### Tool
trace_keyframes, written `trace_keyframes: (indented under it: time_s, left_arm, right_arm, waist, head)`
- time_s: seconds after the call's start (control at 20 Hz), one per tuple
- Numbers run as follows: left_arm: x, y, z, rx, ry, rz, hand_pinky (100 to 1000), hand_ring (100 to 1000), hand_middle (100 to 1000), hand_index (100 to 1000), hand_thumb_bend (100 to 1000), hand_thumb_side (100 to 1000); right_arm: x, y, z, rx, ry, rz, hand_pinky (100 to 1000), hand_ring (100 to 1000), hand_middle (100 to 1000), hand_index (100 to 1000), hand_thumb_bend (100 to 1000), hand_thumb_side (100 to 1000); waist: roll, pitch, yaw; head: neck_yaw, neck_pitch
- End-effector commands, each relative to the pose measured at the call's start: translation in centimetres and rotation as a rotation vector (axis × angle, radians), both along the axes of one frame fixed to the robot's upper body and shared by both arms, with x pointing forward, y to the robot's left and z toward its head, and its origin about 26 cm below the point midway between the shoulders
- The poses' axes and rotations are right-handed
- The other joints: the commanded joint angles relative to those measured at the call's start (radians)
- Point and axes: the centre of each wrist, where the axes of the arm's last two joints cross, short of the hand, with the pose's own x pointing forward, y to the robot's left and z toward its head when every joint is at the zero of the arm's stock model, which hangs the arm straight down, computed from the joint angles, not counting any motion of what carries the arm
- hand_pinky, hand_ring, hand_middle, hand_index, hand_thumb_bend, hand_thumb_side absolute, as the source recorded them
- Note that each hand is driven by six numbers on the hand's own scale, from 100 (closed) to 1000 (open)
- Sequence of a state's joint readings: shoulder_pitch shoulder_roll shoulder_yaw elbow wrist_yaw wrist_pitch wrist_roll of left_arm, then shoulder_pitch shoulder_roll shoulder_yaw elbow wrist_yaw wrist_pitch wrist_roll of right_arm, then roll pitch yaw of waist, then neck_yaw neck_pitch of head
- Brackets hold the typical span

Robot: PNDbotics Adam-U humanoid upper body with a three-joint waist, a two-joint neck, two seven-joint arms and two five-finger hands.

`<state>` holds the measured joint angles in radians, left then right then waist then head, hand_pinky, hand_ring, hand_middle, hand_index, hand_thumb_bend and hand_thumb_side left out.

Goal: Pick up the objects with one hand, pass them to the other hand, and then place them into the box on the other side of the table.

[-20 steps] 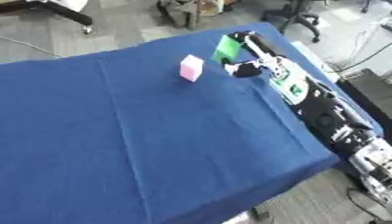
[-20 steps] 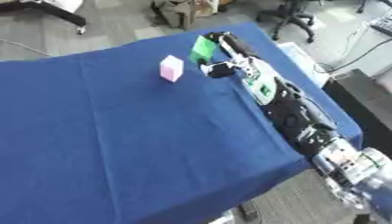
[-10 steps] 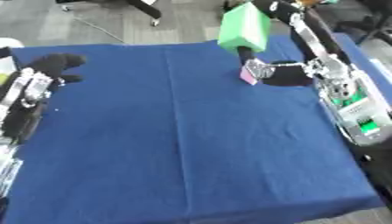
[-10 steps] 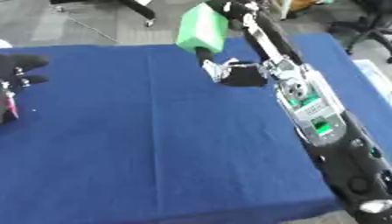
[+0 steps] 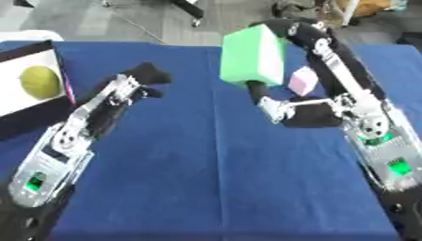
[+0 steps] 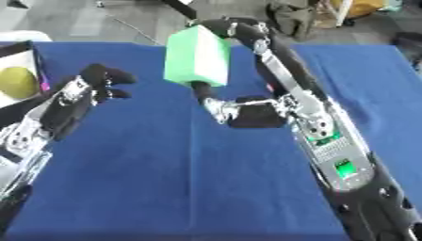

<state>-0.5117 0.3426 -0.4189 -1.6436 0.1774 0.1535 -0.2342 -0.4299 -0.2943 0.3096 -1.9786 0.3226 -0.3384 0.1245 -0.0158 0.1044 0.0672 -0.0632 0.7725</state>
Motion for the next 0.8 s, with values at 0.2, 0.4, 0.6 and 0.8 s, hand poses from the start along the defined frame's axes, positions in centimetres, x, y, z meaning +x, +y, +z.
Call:
trace_keyframes:
  time_s: [0.2, 0.4, 0.6, 0.8]
  left_arm:
    - [-0.1, -2.0, -0.2, 0.028, 0.071, -0.143, 837, 899, 714, 753, 566, 918]
    - [-0.2, -3.1, -0.7, 0.009, 0.154, -0.217, 837, 897, 712, 752, 586, 909]
    - [-0.9, -4.7, -1.1, 0.001, 0.208, -0.295, 836, 876, 694, 767, 683, 766]
    - [-2.1, -6.5, -2.6, -0.012, 0.283, -0.44, 824, 852, 672, 775, 730, 695]
  right_arm:
    - [-0.8, 1.7, 0.2, 0.004, -0.035, 0.076, 779, 784, 515, 784, 100, 100]
    - [-1.0, 2.2, 0.0, -0.002, -0.049, 0.1, 779, 783, 515, 783, 100, 100]
    - [-1.1, 2.6, -0.2, -0.007, -0.049, 0.123, 780, 783, 515, 785, 100, 100]
    - [-1.2, 2.7, -0.2, -0.009, -0.048, 0.134, 780, 783, 514, 785, 100, 100]
  waist:
    - [-0.007, -0.02, -0.006]
    - [-0.011, -0.023, -0.007]
    - [-0.015, -0.024, -0.014]
    - [-0.018, -0.025, -0.011]
  head:
    - [0.005, -0.002]
    - [0.0, -0.002]
    - [-0.009, -0.002]
    - [-0.015, -0.002]
